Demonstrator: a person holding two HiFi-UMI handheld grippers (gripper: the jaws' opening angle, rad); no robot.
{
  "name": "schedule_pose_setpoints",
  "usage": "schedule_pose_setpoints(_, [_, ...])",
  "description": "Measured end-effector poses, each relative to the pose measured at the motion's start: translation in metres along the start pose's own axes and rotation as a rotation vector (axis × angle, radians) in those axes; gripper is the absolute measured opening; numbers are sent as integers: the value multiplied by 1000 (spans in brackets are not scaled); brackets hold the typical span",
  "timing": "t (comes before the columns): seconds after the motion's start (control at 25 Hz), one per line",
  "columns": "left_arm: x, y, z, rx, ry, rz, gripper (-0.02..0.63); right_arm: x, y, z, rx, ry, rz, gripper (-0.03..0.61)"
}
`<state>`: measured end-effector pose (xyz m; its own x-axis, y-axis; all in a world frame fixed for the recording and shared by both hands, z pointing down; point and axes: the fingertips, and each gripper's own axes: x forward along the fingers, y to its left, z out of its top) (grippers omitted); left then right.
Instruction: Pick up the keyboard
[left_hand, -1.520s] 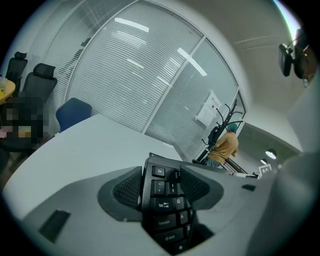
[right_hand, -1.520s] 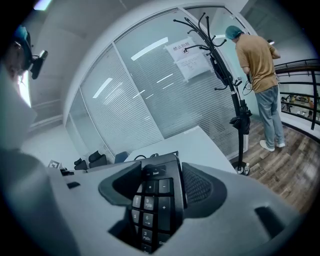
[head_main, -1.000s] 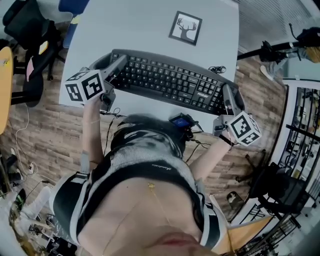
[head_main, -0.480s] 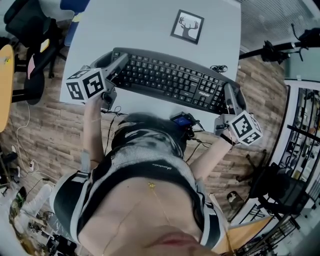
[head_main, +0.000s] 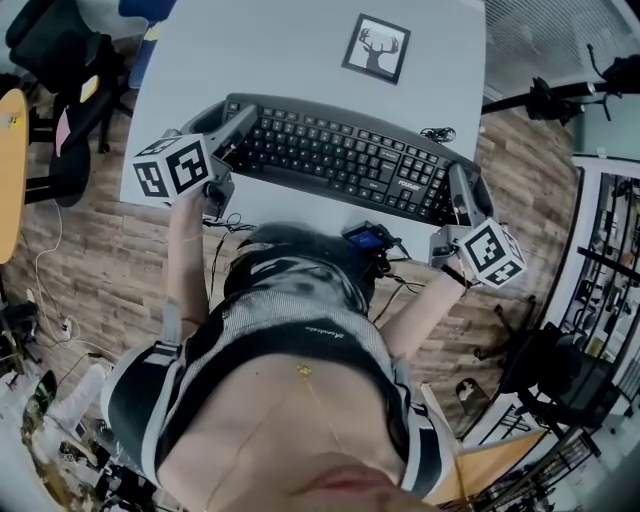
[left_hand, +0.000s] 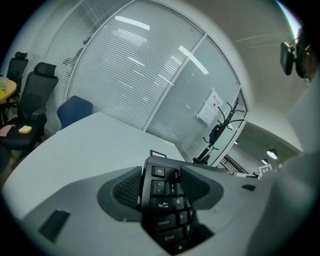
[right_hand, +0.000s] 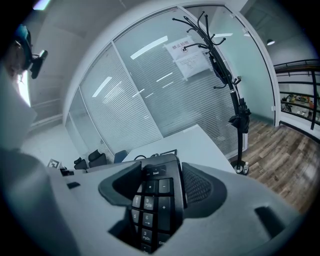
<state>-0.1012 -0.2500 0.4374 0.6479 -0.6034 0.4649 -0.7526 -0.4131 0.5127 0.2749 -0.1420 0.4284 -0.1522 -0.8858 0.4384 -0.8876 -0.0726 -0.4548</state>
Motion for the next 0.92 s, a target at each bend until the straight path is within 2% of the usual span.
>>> schedule_pose_setpoints(0.92, [1,2,-4,-17,17,12,222,4,-1,-2,2,20,2,253])
